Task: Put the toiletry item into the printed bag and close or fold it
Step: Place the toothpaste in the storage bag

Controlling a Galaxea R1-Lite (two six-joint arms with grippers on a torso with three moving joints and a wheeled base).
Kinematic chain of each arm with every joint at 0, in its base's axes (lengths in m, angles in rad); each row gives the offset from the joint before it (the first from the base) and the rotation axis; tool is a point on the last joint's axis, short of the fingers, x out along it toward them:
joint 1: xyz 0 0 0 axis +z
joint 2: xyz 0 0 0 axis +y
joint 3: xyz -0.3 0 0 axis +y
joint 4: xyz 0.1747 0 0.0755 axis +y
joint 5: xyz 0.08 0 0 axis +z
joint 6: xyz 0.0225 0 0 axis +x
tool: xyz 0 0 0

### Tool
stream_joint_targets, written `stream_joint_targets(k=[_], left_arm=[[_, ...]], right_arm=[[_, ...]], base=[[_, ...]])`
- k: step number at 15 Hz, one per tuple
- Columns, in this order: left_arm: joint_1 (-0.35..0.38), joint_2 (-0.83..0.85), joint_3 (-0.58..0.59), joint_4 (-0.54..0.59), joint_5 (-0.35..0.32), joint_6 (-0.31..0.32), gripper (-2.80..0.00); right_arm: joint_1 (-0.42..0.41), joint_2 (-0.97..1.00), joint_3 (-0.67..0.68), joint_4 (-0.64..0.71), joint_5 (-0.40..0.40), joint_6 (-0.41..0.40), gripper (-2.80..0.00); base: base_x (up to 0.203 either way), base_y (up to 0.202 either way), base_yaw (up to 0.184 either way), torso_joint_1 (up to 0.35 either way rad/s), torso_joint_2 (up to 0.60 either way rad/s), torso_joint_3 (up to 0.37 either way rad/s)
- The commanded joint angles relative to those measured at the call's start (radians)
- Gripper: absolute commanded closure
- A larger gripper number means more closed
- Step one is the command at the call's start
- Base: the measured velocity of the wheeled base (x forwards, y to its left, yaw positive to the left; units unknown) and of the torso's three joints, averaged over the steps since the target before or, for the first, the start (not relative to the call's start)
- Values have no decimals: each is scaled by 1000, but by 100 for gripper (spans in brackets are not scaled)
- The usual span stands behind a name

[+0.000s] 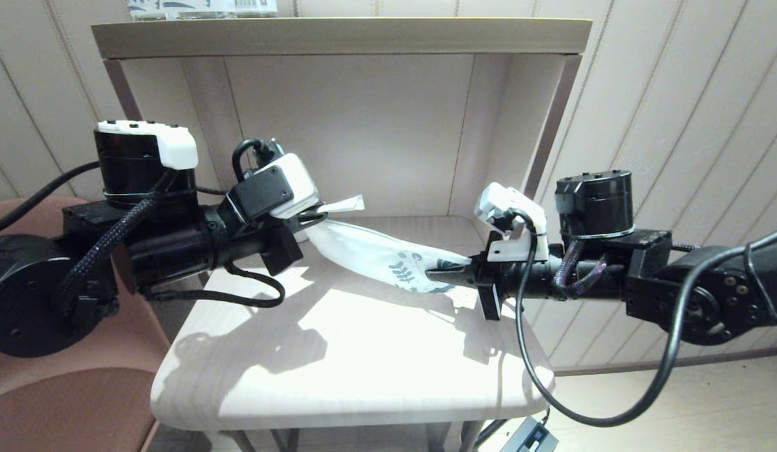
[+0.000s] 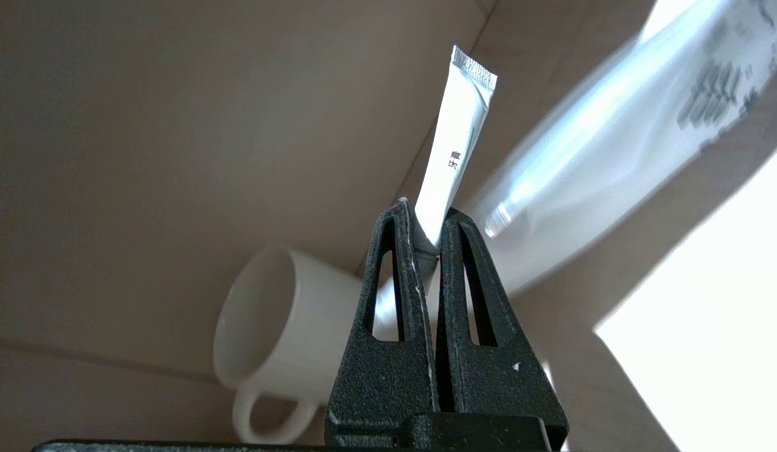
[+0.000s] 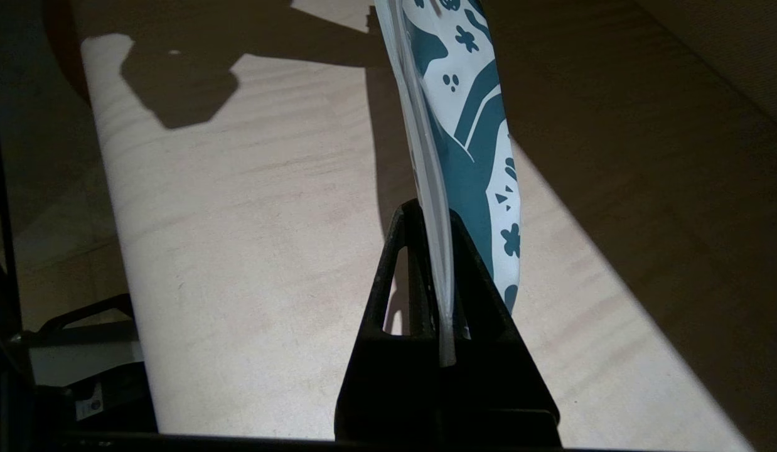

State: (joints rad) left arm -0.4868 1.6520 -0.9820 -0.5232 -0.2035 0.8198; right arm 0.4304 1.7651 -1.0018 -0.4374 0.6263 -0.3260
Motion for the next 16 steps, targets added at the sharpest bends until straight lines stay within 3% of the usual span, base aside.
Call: stream_joint_targets(k=[1,4,5,7,9,10,12,15,16], left_arm=[[33,34,-41,0,-46,4,0],[47,26,-137,51,-100,-2,0],[45,19,-171,119,-122,-15,0],[44,-1,-252,266,-284,-81,0],[49,-4,-381,484,-381,-102,0],[51,1,-425,567,-396,-71,0],[52,17,-432,604,-410,76,0],[53,50,-430,682,-406,230,0],[53,64,-444,706,-401,256,0]], right_arm=[[-1,-12,-22,52,21,-1,0],[0,-41,-61,133,27,-4,0],[-1,-38,-66,134,38,-4,0],[-5,-38,-66,136,76,-4,0],[-26,-37,-60,136,114,-3,0],[-30,-35,-57,137,125,-4,0],[-32,-30,-57,135,131,-4,0],[-32,-19,-57,133,144,-4,0],[-31,-12,-57,131,145,-4,0]], base=[[0,0,0,0,0,0],[0,0,0,0,0,0],[0,0,0,0,0,0],[0,0,0,0,0,0],[0,0,0,0,0,0],[0,0,0,0,0,0],[0,0,0,0,0,0],[0,0,0,0,0,0],[0,0,0,0,0,0]])
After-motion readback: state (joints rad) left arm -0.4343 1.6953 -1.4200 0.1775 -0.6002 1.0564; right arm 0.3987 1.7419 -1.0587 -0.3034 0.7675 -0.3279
